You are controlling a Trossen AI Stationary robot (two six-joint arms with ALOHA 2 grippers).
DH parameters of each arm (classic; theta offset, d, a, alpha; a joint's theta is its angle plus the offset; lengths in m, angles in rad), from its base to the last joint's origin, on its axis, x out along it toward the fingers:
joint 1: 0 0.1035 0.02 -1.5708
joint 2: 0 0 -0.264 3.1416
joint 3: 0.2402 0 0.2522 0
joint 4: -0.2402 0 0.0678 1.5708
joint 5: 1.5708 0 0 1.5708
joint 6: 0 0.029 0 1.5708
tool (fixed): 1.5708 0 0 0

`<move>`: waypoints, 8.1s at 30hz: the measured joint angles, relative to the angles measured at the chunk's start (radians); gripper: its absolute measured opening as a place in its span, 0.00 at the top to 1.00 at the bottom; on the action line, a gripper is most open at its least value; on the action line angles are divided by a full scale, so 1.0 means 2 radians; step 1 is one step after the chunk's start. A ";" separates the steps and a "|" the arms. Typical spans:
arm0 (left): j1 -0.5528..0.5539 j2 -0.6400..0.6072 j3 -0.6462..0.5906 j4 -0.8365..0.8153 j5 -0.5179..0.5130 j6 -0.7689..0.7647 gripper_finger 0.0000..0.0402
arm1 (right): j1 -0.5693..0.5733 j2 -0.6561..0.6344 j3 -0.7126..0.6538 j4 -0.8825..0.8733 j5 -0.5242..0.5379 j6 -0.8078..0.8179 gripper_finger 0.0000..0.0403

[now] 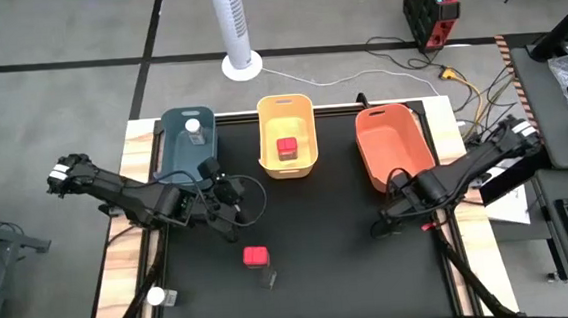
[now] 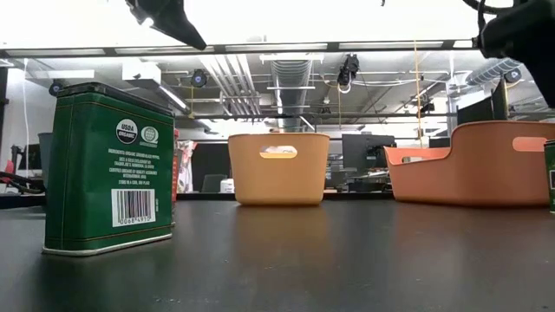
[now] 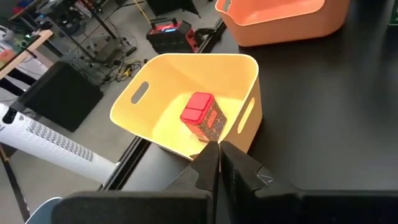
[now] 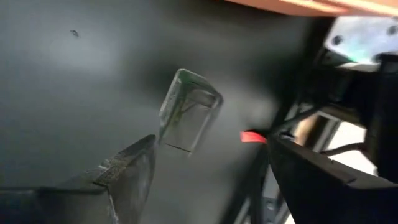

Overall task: Sort spices by type
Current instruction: Put the top black seasoning can into the orange bin, then adjust the orange bin, then put the red seasoning can into the yellow bin

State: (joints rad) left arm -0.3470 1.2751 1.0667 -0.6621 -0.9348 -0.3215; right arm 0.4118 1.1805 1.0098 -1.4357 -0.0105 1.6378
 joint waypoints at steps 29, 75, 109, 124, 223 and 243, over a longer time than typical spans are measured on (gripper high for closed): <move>0.000 0.000 -0.005 0.003 0.000 -0.007 1.00 | 0.000 -0.009 -0.125 0.158 -0.023 0.032 0.66; 0.000 0.000 -0.008 0.017 0.003 -0.014 1.00 | -0.484 0.177 0.269 -0.050 0.142 -0.490 0.70; -0.001 0.000 -0.008 0.017 0.014 -0.023 1.00 | -0.543 0.125 -0.005 0.176 0.071 -0.545 0.66; -0.001 0.000 -0.008 0.017 0.014 -0.018 1.00 | -0.543 0.125 -0.005 0.190 0.072 -0.565 0.54; -0.001 0.000 -0.008 0.017 0.015 -0.022 1.00 | -0.634 0.194 0.071 0.368 0.220 -0.682 0.98; -0.001 0.000 -0.008 0.021 0.054 -0.067 1.00 | -0.412 0.020 0.053 0.328 0.191 -0.621 0.98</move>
State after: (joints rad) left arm -0.3482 1.2755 1.0512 -0.6201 -0.8261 -0.4558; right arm -0.4119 1.2208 1.1162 -0.7795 0.3710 0.3952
